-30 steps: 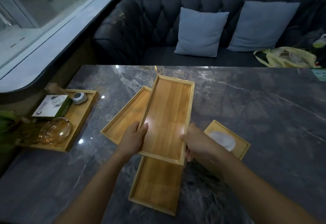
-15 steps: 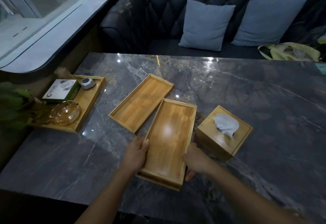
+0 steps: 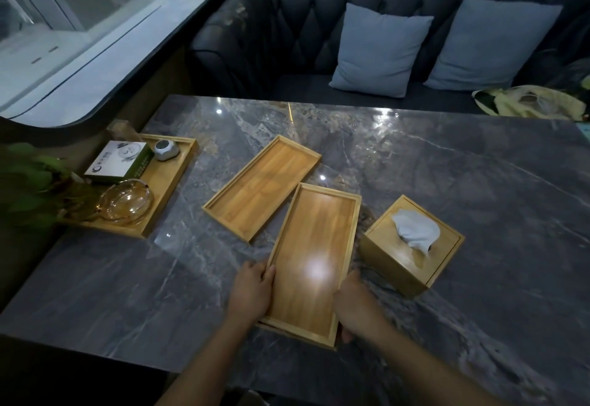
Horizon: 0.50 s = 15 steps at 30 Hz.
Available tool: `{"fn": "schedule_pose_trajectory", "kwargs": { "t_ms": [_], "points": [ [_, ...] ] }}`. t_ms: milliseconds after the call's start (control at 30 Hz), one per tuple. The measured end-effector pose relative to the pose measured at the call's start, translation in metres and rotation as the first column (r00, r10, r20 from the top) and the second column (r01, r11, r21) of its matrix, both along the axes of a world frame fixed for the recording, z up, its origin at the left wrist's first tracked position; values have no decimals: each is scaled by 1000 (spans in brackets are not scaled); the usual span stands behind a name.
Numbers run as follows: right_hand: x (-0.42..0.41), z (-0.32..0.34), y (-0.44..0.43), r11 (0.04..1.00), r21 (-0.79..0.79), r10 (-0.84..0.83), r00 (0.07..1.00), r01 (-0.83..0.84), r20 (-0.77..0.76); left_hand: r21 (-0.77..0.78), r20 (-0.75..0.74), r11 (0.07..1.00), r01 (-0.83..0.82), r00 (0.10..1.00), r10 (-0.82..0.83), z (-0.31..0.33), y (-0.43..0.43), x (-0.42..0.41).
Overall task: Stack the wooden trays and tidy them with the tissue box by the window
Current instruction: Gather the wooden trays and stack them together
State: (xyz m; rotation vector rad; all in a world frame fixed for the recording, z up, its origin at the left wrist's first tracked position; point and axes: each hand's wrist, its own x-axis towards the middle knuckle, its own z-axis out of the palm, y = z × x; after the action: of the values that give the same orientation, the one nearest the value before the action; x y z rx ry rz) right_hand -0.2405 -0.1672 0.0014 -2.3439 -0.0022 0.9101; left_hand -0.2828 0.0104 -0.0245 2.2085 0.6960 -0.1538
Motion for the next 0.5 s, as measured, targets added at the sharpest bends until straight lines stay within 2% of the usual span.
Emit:
{"fn": "schedule_pose_trajectory", "kwargs": {
  "t_ms": [133,267,400,500],
  "points": [
    [6,5,-8,997,71,46,991,-38,-123,38,-41,999,29,999,-28,-1,-4,2],
    [13,2,-13,997,77,18,998,-14,-58,87,-131,995,57,990,-45,2,-5,12],
    [31,1,-17,994,92,-54,999,54,-4,67,-115,996,63,992,-55,9,-10,35],
    [49,-4,-22,996,31,-84,996,83,19,78,-115,994,74,991,-65,13,-16,55]
  ]
}}
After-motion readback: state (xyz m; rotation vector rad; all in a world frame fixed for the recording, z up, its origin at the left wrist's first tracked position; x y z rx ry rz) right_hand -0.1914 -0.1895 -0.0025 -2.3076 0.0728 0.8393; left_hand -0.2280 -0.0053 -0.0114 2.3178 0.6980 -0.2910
